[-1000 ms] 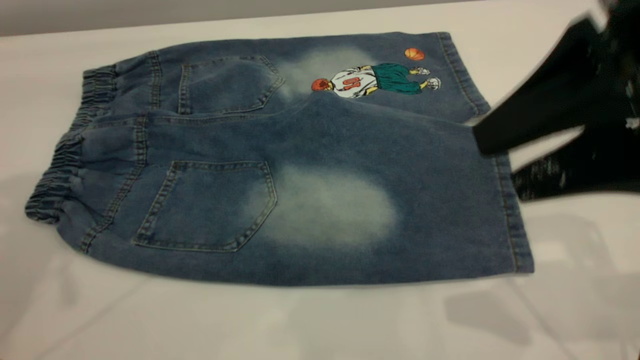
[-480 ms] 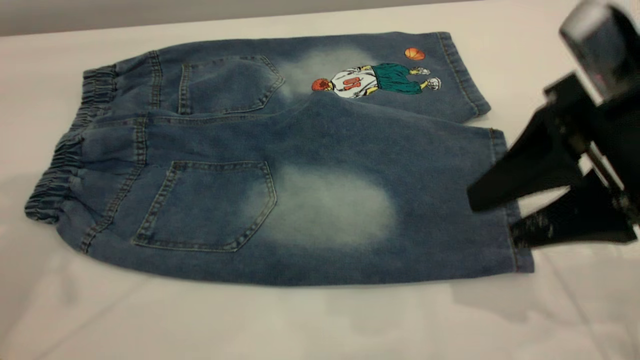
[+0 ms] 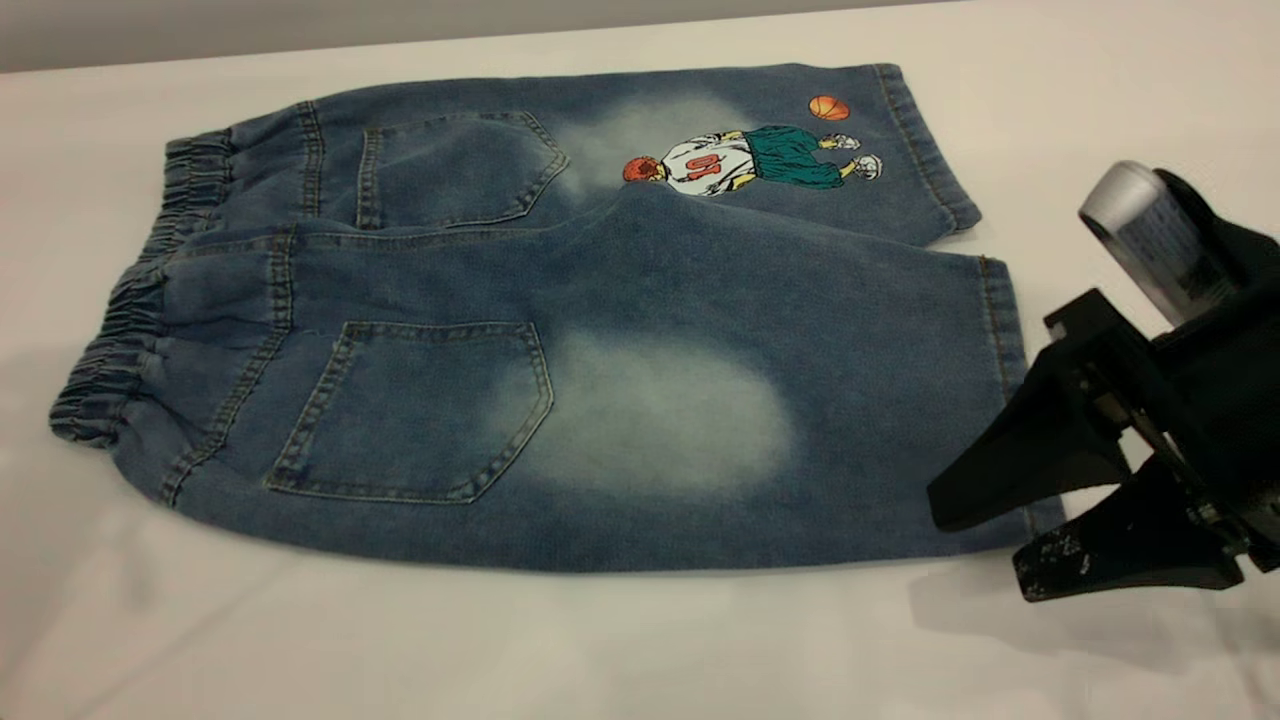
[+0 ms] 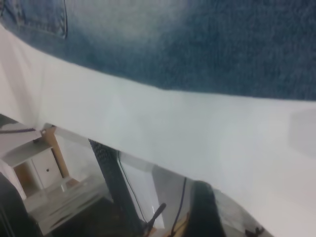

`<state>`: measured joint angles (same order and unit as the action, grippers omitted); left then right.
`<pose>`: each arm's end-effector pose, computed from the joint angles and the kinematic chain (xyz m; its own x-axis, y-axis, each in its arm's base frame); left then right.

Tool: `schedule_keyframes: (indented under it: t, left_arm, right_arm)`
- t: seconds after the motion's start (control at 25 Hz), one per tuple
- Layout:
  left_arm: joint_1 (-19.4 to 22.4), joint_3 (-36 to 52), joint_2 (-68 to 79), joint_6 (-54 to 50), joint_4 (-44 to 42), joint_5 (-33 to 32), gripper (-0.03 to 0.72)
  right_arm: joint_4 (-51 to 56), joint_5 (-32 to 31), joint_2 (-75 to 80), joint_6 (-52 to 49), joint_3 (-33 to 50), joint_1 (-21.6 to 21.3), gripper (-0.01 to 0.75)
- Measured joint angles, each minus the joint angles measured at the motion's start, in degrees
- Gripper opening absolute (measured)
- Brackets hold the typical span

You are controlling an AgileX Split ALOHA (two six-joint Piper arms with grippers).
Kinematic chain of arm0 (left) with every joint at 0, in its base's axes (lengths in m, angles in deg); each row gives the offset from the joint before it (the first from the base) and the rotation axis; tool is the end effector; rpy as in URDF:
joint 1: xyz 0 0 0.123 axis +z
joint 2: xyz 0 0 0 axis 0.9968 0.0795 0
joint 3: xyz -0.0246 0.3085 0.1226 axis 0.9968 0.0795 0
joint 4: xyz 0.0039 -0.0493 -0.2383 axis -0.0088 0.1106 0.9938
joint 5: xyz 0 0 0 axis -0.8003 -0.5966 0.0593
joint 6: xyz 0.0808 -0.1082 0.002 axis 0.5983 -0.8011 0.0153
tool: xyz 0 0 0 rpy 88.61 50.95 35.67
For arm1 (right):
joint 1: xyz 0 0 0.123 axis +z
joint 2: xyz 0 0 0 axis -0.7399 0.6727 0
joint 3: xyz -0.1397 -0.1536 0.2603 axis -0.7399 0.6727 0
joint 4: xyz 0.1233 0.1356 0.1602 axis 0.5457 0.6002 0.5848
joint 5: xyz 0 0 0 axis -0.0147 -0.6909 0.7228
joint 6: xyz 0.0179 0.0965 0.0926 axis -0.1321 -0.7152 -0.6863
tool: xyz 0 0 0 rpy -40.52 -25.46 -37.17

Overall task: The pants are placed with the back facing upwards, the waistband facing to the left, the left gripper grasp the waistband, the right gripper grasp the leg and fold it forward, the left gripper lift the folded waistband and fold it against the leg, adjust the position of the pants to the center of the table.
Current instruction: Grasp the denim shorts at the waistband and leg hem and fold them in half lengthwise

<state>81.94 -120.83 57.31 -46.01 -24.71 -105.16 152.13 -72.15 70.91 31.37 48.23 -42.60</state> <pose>0.2744 -0.0228 0.3016 -0.6431 -0.1469 -0.7516 -0.0248 0.9849 -0.1713 0.2283 0.1191 0.0742 -0.9924 0.0863 0.0878 0.1231 0.6775 0.7252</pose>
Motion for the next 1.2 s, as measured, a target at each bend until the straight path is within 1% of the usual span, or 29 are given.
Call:
schedule_keyframes:
  t: [0.16, 0.32, 0.6, 0.8, 1.0, 1.08, 1.16, 1.2]
  left_arm:
    - [0.0, 0.0, 0.0, 0.0, 0.0, 0.0, 0.539]
    - [0.0, 0.0, 0.0, 0.0, 0.0, 0.0, 0.539]
    - [0.0, 0.0, 0.0, 0.0, 0.0, 0.0, 0.539]
    - [0.0, 0.0, 0.0, 0.0, 0.0, 0.4, 0.539]
    - [0.0, 0.0, 0.0, 0.0, 0.0, 0.4, 0.539]
    - [0.0, 0.0, 0.0, 0.0, 0.0, 0.4, 0.539]
    - [0.0, 0.0, 0.0, 0.0, 0.0, 0.4, 0.539]
    - [0.0, 0.0, 0.1, 0.0, 0.0, 0.4, 0.539]
  right_arm:
    - [3.6, 0.1, 1.8, 3.7, 0.0, 0.0, 0.437]
    - [5.1, 0.1, 4.3, 4.6, 0.0, -0.8, 0.437]
    - [6.2, 0.1, 8.0, 6.4, 0.0, -5.1, 0.437]
    - [8.6, -0.4, 8.5, 10.1, 0.0, -7.4, 0.437]
    - [11.0, -0.4, 8.5, 15.7, 0.0, -7.5, 0.435]
    - [10.9, -0.6, 8.5, 16.1, -0.1, -7.5, 0.435]
    - [10.9, -1.6, 8.5, 16.0, -0.6, -7.5, 0.435]
    - [11.1, -3.4, 8.5, 16.0, -0.7, -7.5, 0.435]
